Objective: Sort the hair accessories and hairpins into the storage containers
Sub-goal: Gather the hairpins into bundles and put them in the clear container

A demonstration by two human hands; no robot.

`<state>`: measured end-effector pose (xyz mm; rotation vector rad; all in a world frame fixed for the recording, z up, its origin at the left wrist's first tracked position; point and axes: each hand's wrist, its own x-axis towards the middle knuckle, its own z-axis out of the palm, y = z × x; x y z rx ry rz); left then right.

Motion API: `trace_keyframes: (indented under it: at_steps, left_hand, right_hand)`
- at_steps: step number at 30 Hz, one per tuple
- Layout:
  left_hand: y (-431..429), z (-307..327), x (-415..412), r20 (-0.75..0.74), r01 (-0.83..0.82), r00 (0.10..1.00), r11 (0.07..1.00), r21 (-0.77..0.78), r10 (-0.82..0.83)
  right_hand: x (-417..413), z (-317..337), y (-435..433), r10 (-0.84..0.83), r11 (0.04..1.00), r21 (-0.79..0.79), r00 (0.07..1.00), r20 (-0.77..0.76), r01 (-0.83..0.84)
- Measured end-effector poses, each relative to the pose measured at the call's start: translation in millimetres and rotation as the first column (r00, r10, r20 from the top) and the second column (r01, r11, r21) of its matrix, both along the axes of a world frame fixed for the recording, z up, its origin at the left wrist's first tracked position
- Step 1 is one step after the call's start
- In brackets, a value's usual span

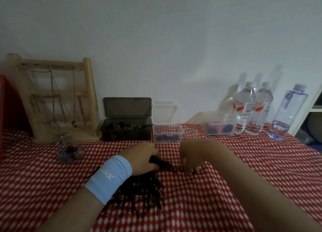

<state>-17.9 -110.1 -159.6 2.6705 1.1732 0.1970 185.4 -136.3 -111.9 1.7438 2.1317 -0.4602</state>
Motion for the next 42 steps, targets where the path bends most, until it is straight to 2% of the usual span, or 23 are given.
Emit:
trace_keyframes:
  at_steps: [4,7,10,12,14,16,22,29,34,39,42]
  left_hand:
    - [1,7,-7,0.024,-0.014,1.000,0.998,-0.054,0.016]
    - [3,19,-18,0.116,-0.058,0.990,0.989,-0.139,0.074]
    - [7,27,-29,0.024,-0.111,0.993,0.986,-0.126,0.114]
    - [7,24,-31,-0.108,-0.137,0.987,0.980,-0.144,0.122]
    - [6,20,-29,-0.168,-0.145,0.979,0.972,-0.187,0.114]
    - [7,17,-29,-0.154,-0.143,0.981,0.973,-0.183,0.115]
    - [13,15,-32,-0.118,-0.184,0.979,0.970,-0.158,0.167]
    - [14,19,-38,-0.140,-0.203,0.973,0.972,-0.122,0.185]
    - [15,20,-42,-0.140,-0.227,0.968,0.963,-0.144,0.207]
    - [16,27,-51,-0.190,-0.272,0.952,0.947,-0.173,0.239]
    - [16,31,-57,-0.235,-0.289,0.941,0.942,-0.173,0.245]
  right_hand:
    - [-16,0,10,0.106,0.977,0.192,0.993,-0.050,-0.095]
    - [-30,-1,22,0.141,0.961,0.253,0.983,-0.117,-0.108]
    - [-31,-1,24,0.184,0.943,0.307,0.969,-0.163,-0.127]
    - [-33,-5,20,0.224,0.945,0.276,0.962,-0.159,-0.175]
    - [-38,-13,17,0.281,0.948,0.206,0.944,-0.171,-0.245]
    - [-45,-23,16,0.325,0.937,0.181,0.936,-0.133,-0.300]
    - [-52,-32,19,0.356,0.911,0.262,0.929,-0.105,-0.319]
    - [-59,-55,33,0.284,0.916,0.322,0.954,-0.096,-0.241]
    - [-59,-67,32,0.325,0.874,0.394,0.945,-0.040,-0.283]
    - [-44,-49,30,0.290,0.906,0.361,0.946,-0.144,-0.223]
    - [-35,-24,29,0.261,0.942,0.273,0.937,-0.234,-0.194]
